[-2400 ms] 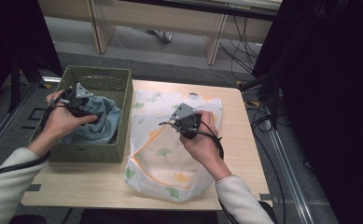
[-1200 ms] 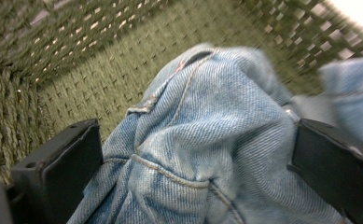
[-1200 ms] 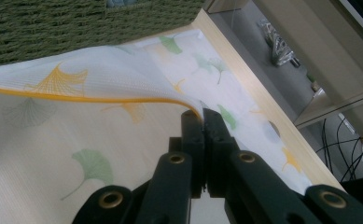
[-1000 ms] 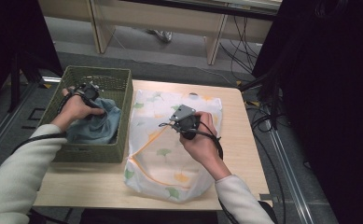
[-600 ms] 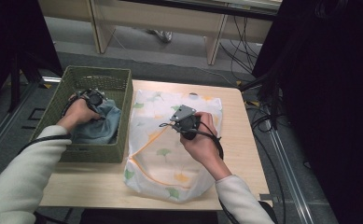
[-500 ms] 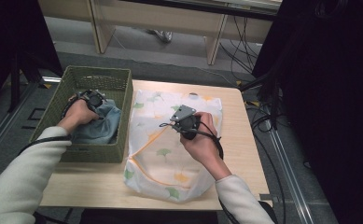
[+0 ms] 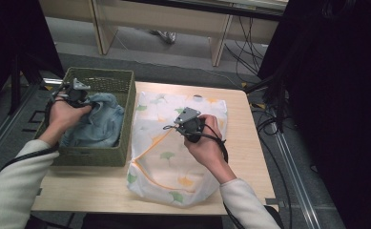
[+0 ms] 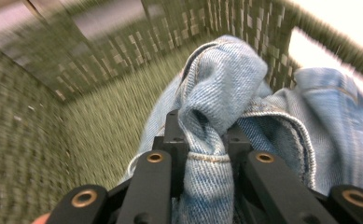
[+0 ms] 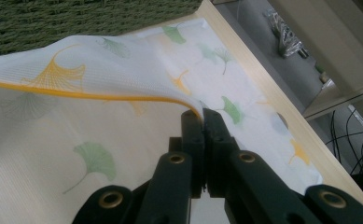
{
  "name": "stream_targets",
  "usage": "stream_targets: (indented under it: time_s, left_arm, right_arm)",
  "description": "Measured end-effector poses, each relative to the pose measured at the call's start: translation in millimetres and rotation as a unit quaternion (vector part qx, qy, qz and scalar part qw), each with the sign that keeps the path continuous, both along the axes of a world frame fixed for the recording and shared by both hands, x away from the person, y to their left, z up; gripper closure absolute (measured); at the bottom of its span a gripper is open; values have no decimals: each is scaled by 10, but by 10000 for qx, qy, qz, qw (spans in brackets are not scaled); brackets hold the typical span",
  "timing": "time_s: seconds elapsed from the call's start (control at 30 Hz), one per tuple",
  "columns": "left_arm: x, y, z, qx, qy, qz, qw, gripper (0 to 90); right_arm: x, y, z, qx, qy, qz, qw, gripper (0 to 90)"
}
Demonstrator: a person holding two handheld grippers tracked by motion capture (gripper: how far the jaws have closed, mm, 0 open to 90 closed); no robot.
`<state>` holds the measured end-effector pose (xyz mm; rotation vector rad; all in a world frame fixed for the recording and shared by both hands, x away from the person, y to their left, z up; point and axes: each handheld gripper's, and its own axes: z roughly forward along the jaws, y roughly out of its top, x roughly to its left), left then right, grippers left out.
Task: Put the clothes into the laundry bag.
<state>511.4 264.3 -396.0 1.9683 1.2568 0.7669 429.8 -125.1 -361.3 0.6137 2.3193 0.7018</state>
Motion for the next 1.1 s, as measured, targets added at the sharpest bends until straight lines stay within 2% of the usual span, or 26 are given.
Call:
stream_targets:
  time_s: [0.1,0.17,0.23,0.3,0.43,0.5,0.6,0.63,0.73,0.9,1.1]
  left_arm:
    - [-85,59,92,-242,-414,102,9988,769]
    - [-154,100,166,-456,-722,156,9962,770]
    - [-210,124,223,-648,-965,171,9931,770]
    - [-285,138,302,-725,-1252,154,9894,771]
    - [-404,145,456,-887,-1618,109,9828,771]
    - [-450,146,543,-983,-1740,14,9798,771]
    - [-511,124,672,-1032,-1939,-68,9755,772]
    - [-518,125,703,-990,-2030,-118,9741,772]
    - [-576,79,807,-1100,-2211,-201,9688,773]
    - [-657,14,950,-1189,-2451,-308,9617,773]
    - [-736,-23,1133,-1298,-2664,-381,9543,774]
  right_arm:
    - [2,4,-8,11,19,-17,10000,898]
    - [11,-1,-10,9,18,3,10000,897]
    - [10,-5,-12,49,39,-47,10000,898]
    - [7,-8,-11,108,55,-82,9999,898]
    - [13,-16,-7,155,50,-106,9998,899]
    - [19,-22,-7,160,37,-75,9998,898]
    - [22,-21,-11,195,41,-101,9998,898]
    - [19,-21,-12,225,59,-135,9996,898]
    - [23,-26,-13,265,73,-147,9995,898]
    - [30,-40,-20,349,114,-187,9991,899]
    - [30,-45,-13,399,102,-205,9989,899]
